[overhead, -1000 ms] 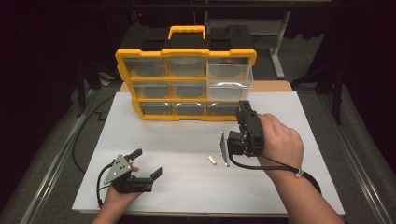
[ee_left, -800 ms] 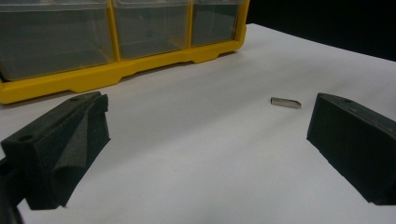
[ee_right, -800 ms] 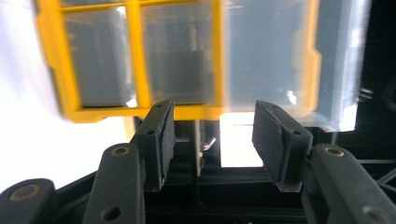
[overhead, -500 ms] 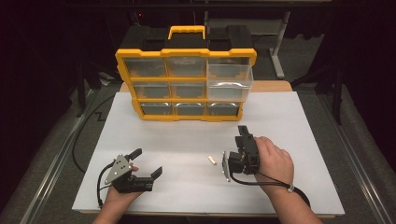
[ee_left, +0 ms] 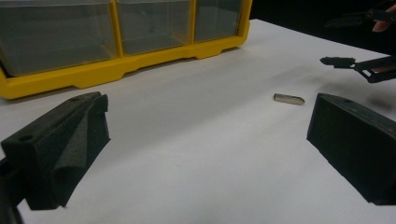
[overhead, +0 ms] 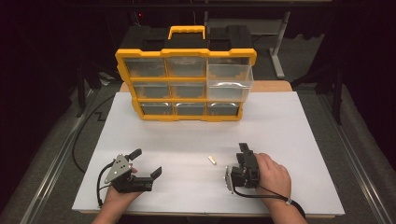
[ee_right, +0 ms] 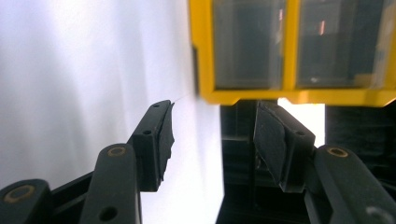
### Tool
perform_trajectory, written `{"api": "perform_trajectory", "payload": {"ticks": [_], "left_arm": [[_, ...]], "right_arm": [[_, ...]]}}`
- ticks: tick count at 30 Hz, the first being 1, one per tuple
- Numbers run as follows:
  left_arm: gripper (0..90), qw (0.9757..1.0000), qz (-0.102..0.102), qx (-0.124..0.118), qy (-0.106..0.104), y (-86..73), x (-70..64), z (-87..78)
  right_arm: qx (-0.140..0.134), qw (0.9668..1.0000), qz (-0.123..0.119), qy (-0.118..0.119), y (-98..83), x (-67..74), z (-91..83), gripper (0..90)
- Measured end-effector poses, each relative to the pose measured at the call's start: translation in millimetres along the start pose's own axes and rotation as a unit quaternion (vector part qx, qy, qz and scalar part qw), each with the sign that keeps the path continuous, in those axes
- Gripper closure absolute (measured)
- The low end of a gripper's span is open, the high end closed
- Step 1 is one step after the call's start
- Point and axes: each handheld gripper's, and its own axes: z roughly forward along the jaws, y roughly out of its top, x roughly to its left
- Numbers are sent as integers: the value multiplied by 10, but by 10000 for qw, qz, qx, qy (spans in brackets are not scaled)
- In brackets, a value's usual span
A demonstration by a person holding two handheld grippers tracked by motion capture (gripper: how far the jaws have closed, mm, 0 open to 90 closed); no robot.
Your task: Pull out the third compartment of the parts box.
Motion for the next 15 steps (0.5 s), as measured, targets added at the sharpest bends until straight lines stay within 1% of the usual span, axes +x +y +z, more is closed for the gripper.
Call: {"api": "perform_trajectory", "payload": {"ticks": [1,2,3,4,5,6,7,8,9,10,11,12,13,14,15], "left_arm": [[2,10000,2,20,-3,-1,3,-1],[2,10000,-10,22,-2,-2,5,-1],[1,10000,-12,29,-7,-1,7,-2],[2,10000,-17,27,-12,1,5,-3],[2,10000,-15,23,-17,2,4,-4],[2,10000,-18,28,-24,2,3,-4],[2,10000,-15,35,-25,3,2,-4],[1,10000,-17,36,-20,4,1,-4],[2,10000,-31,27,-7,7,1,-2],[2,10000,-31,27,-7,7,1,-2],[1,10000,-29,24,17,9,0,0],[1,10000,-28,28,28,9,1,2],[2,10000,-40,31,25,9,2,5],[2,10000,-38,38,26,9,1,7],[2,10000,-32,36,20,7,-2,8]], "right_arm": [[140,9999,40,57,-36,22,-18,466],[140,9999,40,57,-36,22,-18,466],[176,9998,66,90,-80,45,-26,451],[256,9994,2,211,-172,57,-45,426],[256,9994,2,211,-172,57,-45,426],[332,9991,85,254,-214,53,-55,413],[282,9993,136,203,-253,52,-52,399],[375,9989,148,256,-273,42,-72,389],[324,9991,133,229,-303,18,-74,364],[352,9990,113,245,-310,9,-75,353],[413,9987,151,277,-316,7,-75,342],[413,9987,151,277,-316,7,-75,342],[461,9982,149,351,-321,-4,-68,319],[490,9980,196,342,-326,6,-69,296],[494,9980,142,357,-333,4,-71,247]]}}
